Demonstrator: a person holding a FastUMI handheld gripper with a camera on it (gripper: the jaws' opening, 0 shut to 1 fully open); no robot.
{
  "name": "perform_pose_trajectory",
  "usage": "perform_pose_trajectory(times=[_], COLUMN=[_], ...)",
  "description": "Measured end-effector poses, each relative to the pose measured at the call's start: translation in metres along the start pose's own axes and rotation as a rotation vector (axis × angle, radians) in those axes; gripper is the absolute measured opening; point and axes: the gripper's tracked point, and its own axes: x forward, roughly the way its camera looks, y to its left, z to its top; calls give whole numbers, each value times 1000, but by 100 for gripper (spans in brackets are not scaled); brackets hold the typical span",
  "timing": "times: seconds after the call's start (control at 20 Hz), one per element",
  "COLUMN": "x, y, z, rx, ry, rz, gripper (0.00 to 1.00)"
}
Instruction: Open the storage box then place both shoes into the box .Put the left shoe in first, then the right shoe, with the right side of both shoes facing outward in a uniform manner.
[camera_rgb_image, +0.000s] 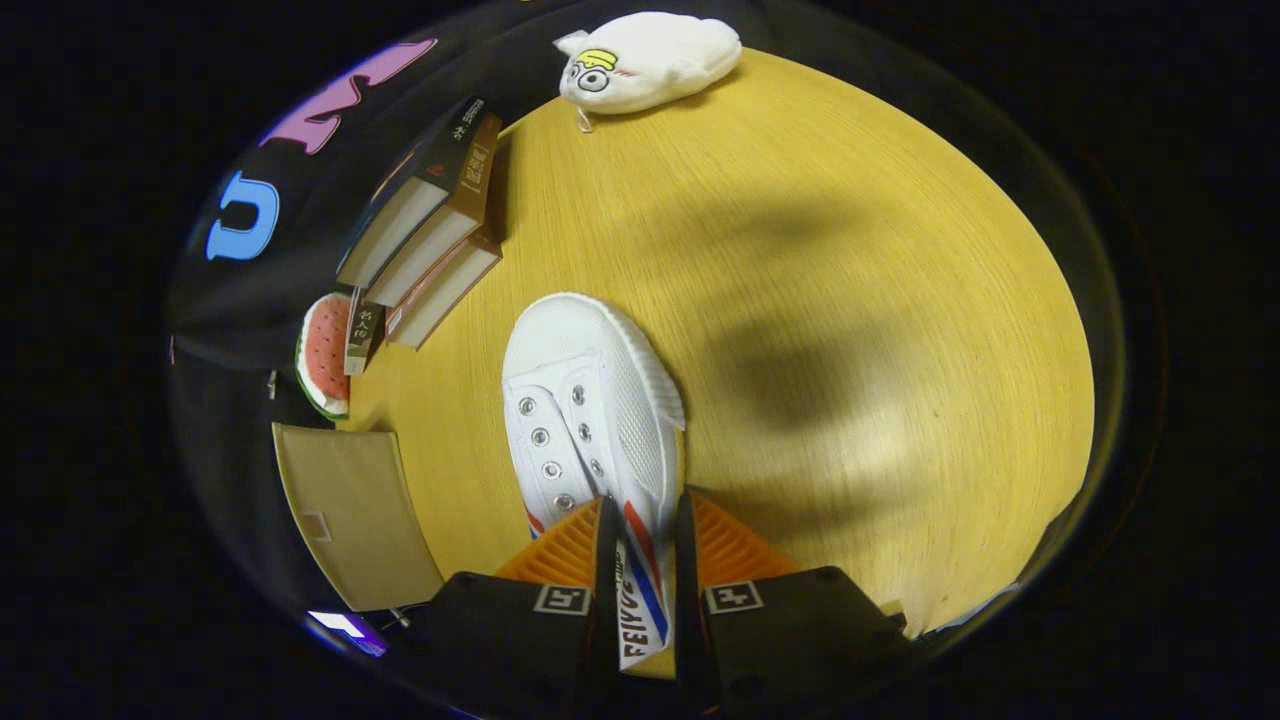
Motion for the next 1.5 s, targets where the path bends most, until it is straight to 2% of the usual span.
perform_pose_trajectory(times=[0.05,0.15,0.25,0.45,0.6,0.8,1.1,1.25,1.5], x=[-1,-5,-6,-26,-49,-78,-109,-116,-100], y=[2,4,8,24,54,111,228,282,354], z=[1,-4,-10,-13,-18,-25,-45,-62,-101], rx=[38,101,137,108,89,57,65,57,-22], ry=[-5,-1,2,-32,-54,-93,-143,-151,-140], rz=[20,53,65,64,81,116,226,269,282], gripper=[18,11,11,11,11,11,10,10,10])
